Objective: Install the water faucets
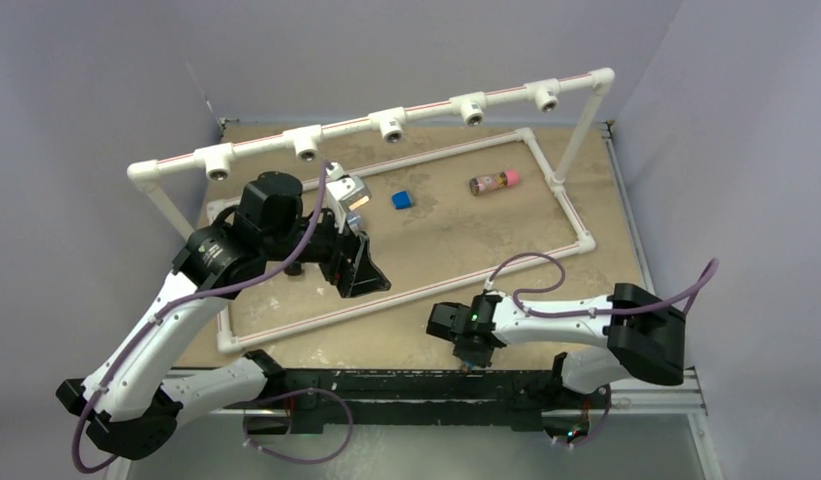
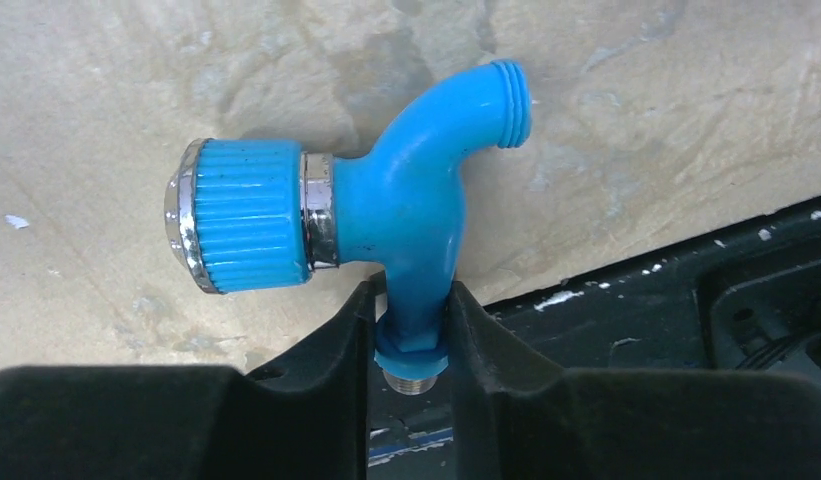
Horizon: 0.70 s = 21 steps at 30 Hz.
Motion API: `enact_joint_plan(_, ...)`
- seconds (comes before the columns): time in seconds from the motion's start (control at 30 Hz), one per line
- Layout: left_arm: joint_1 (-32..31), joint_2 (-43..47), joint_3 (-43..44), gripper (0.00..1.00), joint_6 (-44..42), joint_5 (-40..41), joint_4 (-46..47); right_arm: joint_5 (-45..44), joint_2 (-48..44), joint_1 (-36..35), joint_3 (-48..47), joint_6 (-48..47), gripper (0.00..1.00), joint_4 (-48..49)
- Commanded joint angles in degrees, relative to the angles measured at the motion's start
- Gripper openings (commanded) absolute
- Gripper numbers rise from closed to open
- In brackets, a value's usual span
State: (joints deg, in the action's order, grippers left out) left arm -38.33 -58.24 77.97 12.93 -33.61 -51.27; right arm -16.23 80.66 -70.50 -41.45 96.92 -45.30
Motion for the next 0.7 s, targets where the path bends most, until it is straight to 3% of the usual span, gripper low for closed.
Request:
enact_joint_plan(0.0, -0.5, 1.1, 0.5, 0.86, -1.2, 2.2, -0.3, -3.5, 2.8, -0.3, -3.0, 1.6, 0.16, 2.0)
enact_joint_plan(0.13, -0.5, 1.4, 0.8, 0.86, -1.2, 4.9, -0.6, -4.2, 6.2, -0.3, -6.5, -0.4, 0.03, 4.3)
enact_joint_plan(0.3, -0.5, 1.5, 0.5, 0.86, -1.2, 9.2, -1.2, -5.9, 11.1, -0.3, -11.9, -3.9, 0.03, 7.7)
enact_joint_plan(0.57, -0.5, -0.3, -0.1, 0.85, 1.9, 12.2, -1.6, -7.3, 20.0, -0.2, -19.7, -6.0, 0.09, 13.8)
enact_joint_plan(0.67, -0.5, -0.8, -0.4, 0.84, 3.7, 13.4, -2.6, -8.6, 20.7, -0.2, -22.1, -6.4, 0.23, 13.5)
